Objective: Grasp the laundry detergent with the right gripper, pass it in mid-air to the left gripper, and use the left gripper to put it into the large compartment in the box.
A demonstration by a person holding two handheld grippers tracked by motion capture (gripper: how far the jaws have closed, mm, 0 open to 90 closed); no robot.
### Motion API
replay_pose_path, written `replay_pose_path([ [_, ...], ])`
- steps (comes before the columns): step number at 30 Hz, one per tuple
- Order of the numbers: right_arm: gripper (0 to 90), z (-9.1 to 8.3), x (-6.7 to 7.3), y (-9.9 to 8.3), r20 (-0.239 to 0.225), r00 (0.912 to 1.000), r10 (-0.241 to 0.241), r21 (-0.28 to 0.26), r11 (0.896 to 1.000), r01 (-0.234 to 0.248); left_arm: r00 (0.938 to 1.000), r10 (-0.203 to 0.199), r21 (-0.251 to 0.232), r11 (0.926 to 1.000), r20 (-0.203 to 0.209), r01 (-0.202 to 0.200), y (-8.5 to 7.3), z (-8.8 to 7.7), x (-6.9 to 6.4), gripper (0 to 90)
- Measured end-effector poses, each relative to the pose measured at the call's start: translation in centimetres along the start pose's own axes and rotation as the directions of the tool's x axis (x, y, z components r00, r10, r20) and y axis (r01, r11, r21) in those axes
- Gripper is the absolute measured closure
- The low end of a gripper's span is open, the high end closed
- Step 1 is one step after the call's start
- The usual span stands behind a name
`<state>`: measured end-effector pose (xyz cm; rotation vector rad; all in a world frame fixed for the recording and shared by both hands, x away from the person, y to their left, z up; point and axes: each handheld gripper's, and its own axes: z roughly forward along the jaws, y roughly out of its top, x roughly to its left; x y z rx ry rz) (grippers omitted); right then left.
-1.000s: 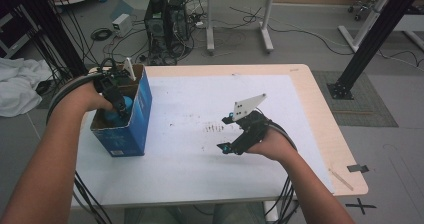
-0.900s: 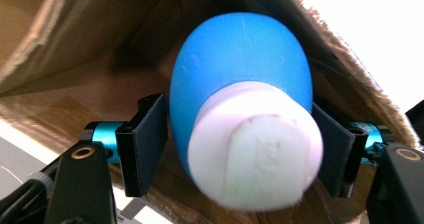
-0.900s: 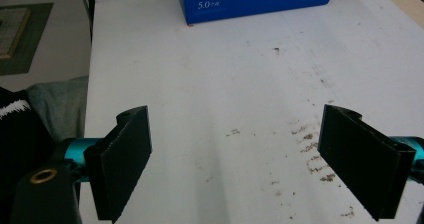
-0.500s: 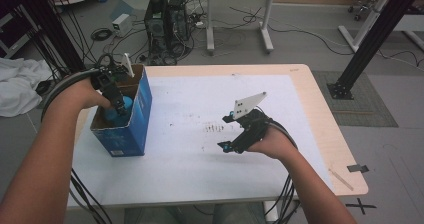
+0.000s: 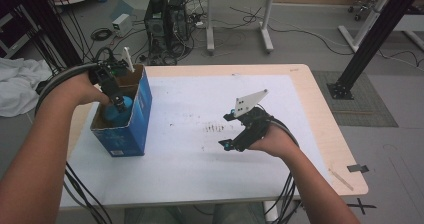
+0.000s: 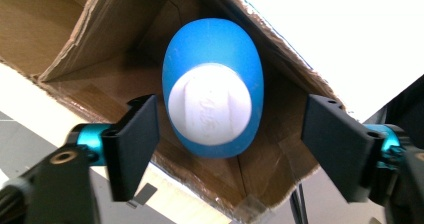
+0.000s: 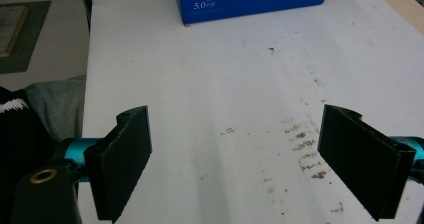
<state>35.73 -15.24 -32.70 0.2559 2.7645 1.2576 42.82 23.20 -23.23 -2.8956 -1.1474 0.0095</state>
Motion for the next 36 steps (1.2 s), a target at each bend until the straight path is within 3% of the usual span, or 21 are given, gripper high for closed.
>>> replay_pose_path([
  [14, 13.2, -1.8, -0.9, 1.1, 0.002, 0.9999, 0.01, 0.063, 0.998, -0.011, 0.9981, 0.058, -0.022, 0.9981, -0.022, -0.058, 0.0, -3.0, -1.3, 18.2],
  [15, 13.2, -1.9, -0.9, 1.2, 0.008, 0.9998, 0.02, 0.068, 0.997, -0.021, 0.9968, 0.077, -0.011, 0.997, -0.02, -0.077, 0.0, -3.3, -1.2, 18.0],
  [17, 13.2, -2.3, -1.0, 1.5, 0.004, 0.9997, 0.023, 0.072, 0.997, -0.024, 0.9978, 0.067, -0.034, 0.9972, 0.002, -0.067, 0.0, -3.4, -1.4, 16.8],
  [19, 13.2, -2.7, -1.2, 1.6, -0.003, 0.9998, 0.021, 0.062, 0.998, -0.021, 0.9957, 0.092, -0.038, 0.995, 0.009, -0.092, 0.0, -3.6, -1.3, 16.6],
  [20, 13.2, -2.9, -1.2, 1.7, -0.002, 0.9997, 0.025, 0.064, 0.998, -0.025, 0.9972, 0.075, -0.058, 0.9956, 0.008, -0.074, -0.1, -3.6, -1.5, 16.6],
  [21, 13.2, -3.2, -1.3, 1.9, 0.003, 0.9996, 0.03, 0.07, 0.997, -0.03, 0.9948, 0.101, -0.04, 0.9941, 0.004, -0.101, 0.0, -3.8, -1.4, 15.7],
  [22, 13.2, -3.4, -1.3, 1.9, 0.007, 0.9996, 0.028, 0.079, 0.996, -0.028, 0.9965, 0.083, -0.053, 0.9952, 0.011, -0.082, 0.0, -3.7, -1.6, 14.9],
  [28, 13.2, -4.6, -1.8, 2.5, 0.021, 0.9996, 0.022, 0.115, 0.993, -0.024, 0.9889, 0.147, -0.046, 0.9879, -0.018, -0.148, 0.3, -4.7, -2.3, 14.0],
  [30, 13.2, -5.0, -1.9, 2.7, 0.037, 0.9989, 0.028, 0.13, 0.991, -0.033, 0.99, 0.139, -0.059, 0.9883, -0.022, -0.14, 0.5, -4.8, -2.9, 12.1],
  [31, 13.2, -5.2, -2.0, 2.8, 0.032, 0.9992, 0.025, 0.14, 0.99, -0.03, 0.984, 0.176, -0.03, 0.9838, -0.026, -0.177, 0.7, -5.1, -3.0, 11.8],
  [36, 13.2, -6.0, -2.4, 3.6, 0.051, 0.9987, 0.007, 0.181, 0.983, -0.016, 0.9788, 0.203, -0.039, 0.9781, -0.024, -0.204, 1.6, -5.4, -4.2, 11.8],
])
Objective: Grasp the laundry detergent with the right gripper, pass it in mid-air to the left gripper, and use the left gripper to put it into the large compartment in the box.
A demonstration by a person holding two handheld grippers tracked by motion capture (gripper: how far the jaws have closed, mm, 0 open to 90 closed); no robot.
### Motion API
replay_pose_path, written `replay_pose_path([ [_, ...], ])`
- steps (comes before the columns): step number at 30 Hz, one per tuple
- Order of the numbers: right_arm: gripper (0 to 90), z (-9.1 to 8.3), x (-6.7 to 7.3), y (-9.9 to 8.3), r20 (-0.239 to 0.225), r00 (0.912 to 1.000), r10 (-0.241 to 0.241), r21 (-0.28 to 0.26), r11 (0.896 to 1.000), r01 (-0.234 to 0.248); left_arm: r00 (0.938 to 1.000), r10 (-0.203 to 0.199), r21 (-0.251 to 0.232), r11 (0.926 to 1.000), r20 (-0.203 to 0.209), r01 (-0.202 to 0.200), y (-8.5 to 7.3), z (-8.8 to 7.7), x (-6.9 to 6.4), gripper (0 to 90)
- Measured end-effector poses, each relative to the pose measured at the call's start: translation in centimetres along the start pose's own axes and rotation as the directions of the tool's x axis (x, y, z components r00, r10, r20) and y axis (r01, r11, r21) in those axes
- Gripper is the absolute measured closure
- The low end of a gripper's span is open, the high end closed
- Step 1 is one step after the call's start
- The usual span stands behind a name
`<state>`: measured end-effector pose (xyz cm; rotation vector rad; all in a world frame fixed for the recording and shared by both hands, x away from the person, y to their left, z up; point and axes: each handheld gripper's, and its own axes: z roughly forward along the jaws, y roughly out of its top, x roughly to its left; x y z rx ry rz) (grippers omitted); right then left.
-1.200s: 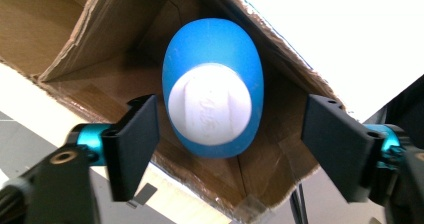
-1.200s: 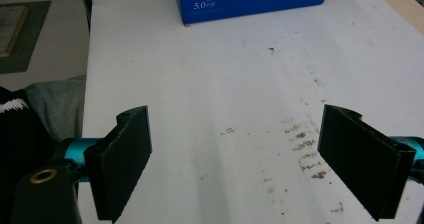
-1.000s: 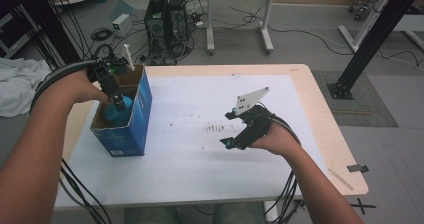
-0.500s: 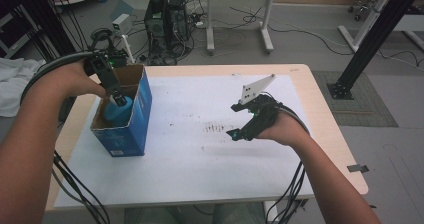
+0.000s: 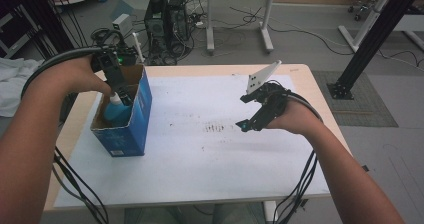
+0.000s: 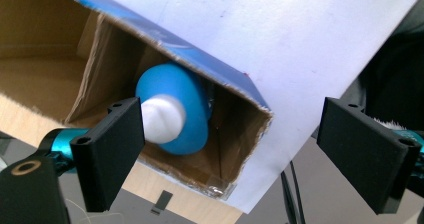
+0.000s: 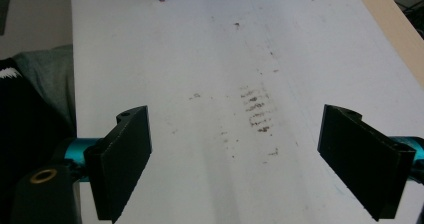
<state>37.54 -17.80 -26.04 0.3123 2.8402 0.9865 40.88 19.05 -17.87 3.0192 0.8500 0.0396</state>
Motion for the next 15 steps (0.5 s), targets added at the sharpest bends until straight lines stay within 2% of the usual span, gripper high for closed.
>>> replay_pose_path([
  [2, 13.2, -0.2, -0.2, 0.2, -0.005, 1.0, -0.002, 0.016, 1.0, 0.002, 0.9996, 0.028, 0.006, 0.9996, -0.004, -0.028, 0.6, -0.1, -0.4, 11.8],
  [3, 13.2, -0.2, -0.3, 0.3, -0.012, 0.9999, -0.004, 0.023, 1.0, 0.005, 0.9995, 0.031, -0.007, 0.9995, 0.0, -0.031, 0.9, -0.2, -0.7, 11.8],
  [5, 13.2, -0.2, -0.5, 0.6, -0.018, 0.9997, -0.014, 0.046, 0.999, 0.015, 0.9955, 0.095, -0.001, 0.9955, -0.008, -0.095, 1.5, -0.5, -1.0, 11.8],
  [8, 13.2, -0.2, -0.9, 0.8, -0.028, 0.9993, -0.027, 0.095, 0.995, 0.03, 0.9908, 0.135, -0.013, 0.9907, -0.002, -0.135, 2.5, -0.4, -1.7, 11.8],
  [9, 13.2, -0.1, -1.0, 0.9, -0.026, 0.9992, -0.029, 0.108, 0.994, 0.032, 0.9889, 0.148, -0.016, 0.9888, -0.011, -0.148, 2.8, -0.4, -1.9, 11.8],
  [10, 13.2, -0.1, -1.1, 0.9, -0.041, 0.9987, -0.031, 0.125, 0.992, 0.036, 0.9846, 0.175, 0.008, 0.9846, -0.008, -0.175, 3.3, -0.4, -2.1, 11.8],
  [12, 13.2, -0.1, -1.2, 1.0, -0.044, 0.9987, -0.024, 0.153, 0.988, 0.03, 0.98, 0.199, 0.015, 0.9799, -0.004, -0.199, 4.1, -0.3, -2.5, 11.8],
  [13, 13.2, 0.0, -1.4, 1.1, -0.048, 0.9982, -0.037, 0.16, 0.986, 0.044, 0.9778, 0.21, 0.019, 0.9776, 0.0, -0.21, 4.3, -0.2, -2.6, 11.8],
  [14, 13.2, 0.1, -1.5, 1.1, -0.05, 0.998, -0.039, 0.168, 0.985, 0.047, 0.979, 0.204, 0.011, 0.979, 0.001, -0.204, 4.6, 0.0, -2.9, 11.8],
  [15, 13.2, 0.1, -1.6, 1.1, -0.051, 0.9979, -0.04, 0.178, 0.983, 0.049, 0.9777, 0.21, 0.014, 0.9776, 0.001, -0.21, 4.9, 0.2, -3.0, 11.8],
])
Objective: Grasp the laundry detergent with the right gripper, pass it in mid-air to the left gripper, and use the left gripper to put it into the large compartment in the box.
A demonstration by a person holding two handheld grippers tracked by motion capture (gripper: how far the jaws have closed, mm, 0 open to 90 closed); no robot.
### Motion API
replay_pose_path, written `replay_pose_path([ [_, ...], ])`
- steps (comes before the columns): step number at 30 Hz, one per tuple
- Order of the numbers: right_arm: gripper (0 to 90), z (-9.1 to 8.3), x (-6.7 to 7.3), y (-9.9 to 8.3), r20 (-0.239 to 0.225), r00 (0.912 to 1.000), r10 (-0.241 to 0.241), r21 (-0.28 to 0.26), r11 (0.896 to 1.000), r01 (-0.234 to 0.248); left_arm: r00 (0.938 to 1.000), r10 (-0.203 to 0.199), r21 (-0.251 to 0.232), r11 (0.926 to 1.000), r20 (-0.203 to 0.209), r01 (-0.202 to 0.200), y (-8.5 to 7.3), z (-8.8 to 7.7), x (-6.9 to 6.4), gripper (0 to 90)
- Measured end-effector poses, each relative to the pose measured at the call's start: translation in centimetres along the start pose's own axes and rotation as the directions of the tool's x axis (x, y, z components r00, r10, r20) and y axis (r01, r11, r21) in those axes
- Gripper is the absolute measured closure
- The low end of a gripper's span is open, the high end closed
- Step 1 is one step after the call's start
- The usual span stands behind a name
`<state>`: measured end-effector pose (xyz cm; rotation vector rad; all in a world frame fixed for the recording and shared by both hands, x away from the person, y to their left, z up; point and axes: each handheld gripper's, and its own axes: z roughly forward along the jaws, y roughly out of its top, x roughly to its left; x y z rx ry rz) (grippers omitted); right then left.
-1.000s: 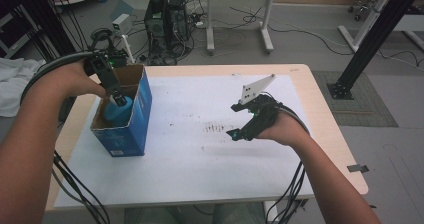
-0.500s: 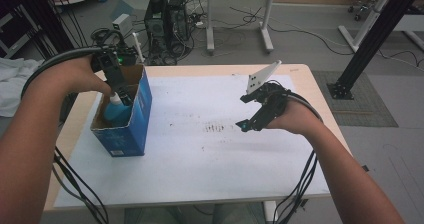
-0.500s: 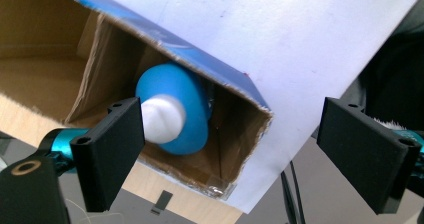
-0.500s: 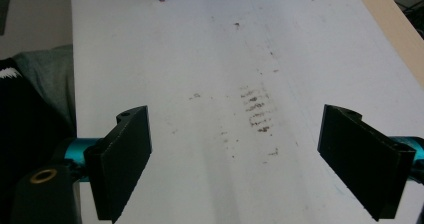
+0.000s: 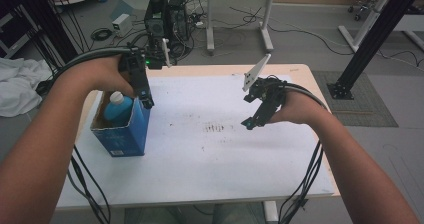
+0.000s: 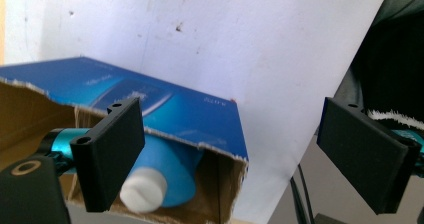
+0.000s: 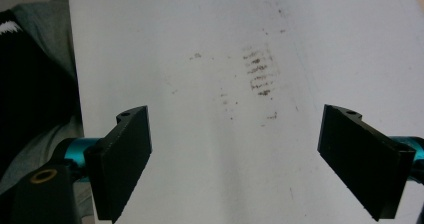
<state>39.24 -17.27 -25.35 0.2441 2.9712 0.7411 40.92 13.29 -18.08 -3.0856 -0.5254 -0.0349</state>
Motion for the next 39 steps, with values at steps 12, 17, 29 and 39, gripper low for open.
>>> replay_pose_path([
  [12, 13.2, 0.5, -0.5, -0.2, -0.06, 0.998, -0.02, 0.122, 0.992, 0.027, 0.9956, 0.093, 0.021, 0.9954, 0.015, -0.093, 3.2, 2.6, -0.1, 11.8],
  [17, 13.2, 0.6, -1.4, -0.5, -0.068, 0.9976, -0.015, 0.176, 0.984, 0.027, 0.9927, 0.118, 0.033, 0.9924, 0.025, -0.119, 3.9, 3.6, 0.1, 11.8],
  [29, 13.2, 0.2, -1.9, -0.5, -0.062, 0.9979, -0.019, 0.206, 0.978, 0.031, 0.9928, 0.116, 0.028, 0.9928, 0.03, -0.117, 4.2, 4.3, 0.2, 11.8],
  [39, 13.2, 0.1, -1.6, 0.0, -0.052, 0.9982, -0.031, 0.206, 0.978, 0.042, 0.9935, 0.11, 0.023, 0.9936, 0.029, -0.111, 3.8, 4.4, -0.1, 11.8],
])
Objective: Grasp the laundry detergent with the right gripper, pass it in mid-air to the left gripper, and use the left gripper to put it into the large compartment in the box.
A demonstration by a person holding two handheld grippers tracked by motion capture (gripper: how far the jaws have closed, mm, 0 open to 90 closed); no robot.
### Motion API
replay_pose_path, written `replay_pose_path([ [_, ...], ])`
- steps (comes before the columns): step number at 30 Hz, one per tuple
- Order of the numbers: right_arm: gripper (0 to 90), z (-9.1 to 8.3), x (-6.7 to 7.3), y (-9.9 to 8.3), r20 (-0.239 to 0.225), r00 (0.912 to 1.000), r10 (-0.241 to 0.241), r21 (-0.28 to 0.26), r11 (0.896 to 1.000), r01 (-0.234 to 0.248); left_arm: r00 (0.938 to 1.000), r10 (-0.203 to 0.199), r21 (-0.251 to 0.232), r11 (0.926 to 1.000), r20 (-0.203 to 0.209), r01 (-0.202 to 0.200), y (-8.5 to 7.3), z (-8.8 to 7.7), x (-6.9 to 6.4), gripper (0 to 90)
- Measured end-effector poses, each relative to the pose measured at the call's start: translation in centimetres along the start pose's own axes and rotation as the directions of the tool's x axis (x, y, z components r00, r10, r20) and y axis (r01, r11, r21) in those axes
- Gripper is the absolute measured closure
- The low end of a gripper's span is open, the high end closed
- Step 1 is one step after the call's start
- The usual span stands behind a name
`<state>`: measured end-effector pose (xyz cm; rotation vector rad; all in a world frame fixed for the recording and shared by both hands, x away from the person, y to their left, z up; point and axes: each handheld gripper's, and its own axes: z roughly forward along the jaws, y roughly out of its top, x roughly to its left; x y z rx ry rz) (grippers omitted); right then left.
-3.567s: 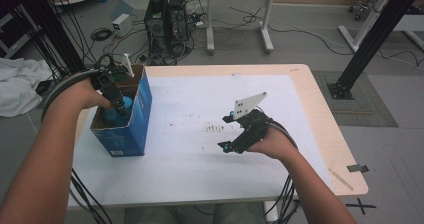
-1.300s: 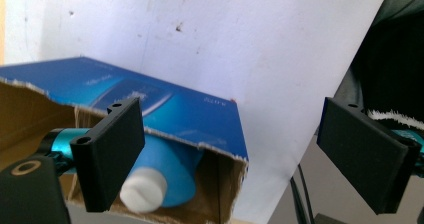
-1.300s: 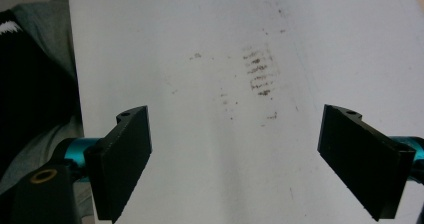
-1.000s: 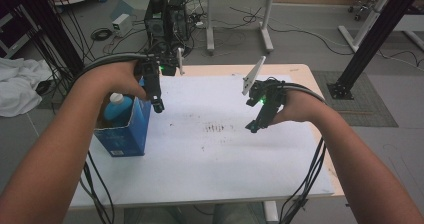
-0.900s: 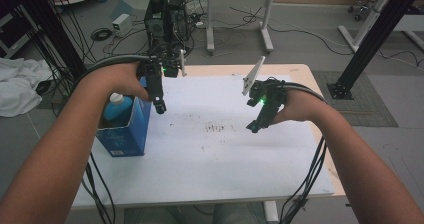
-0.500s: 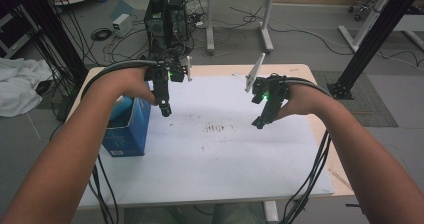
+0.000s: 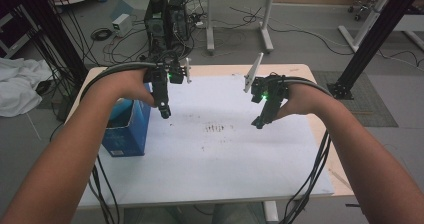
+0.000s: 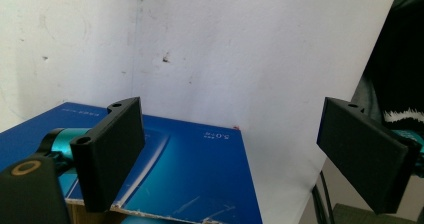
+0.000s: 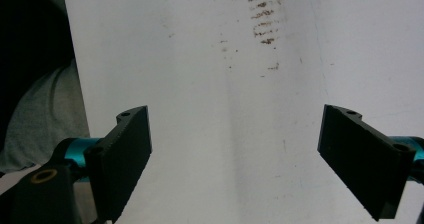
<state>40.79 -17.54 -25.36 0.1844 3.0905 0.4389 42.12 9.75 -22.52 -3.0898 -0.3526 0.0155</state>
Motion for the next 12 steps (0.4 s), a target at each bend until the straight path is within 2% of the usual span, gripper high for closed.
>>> replay_pose_path([
  [5, 13.2, 0.13, -0.01, 0.12, 0.002, 1.0, 0.008, 0.01, 1.0, -0.008, 0.9998, 0.016, 0.0, 0.9999, -0.01, -0.016, 0.03, -0.15, -0.04, 11.8],
  [12, 13.2, 0.11, -0.02, 0.26, 0.001, 1.0, 0.002, 0.006, 1.0, -0.002, 0.9998, 0.019, -0.002, 0.9998, -0.009, -0.019, 0.07, -0.19, -0.14, 11.8],
])
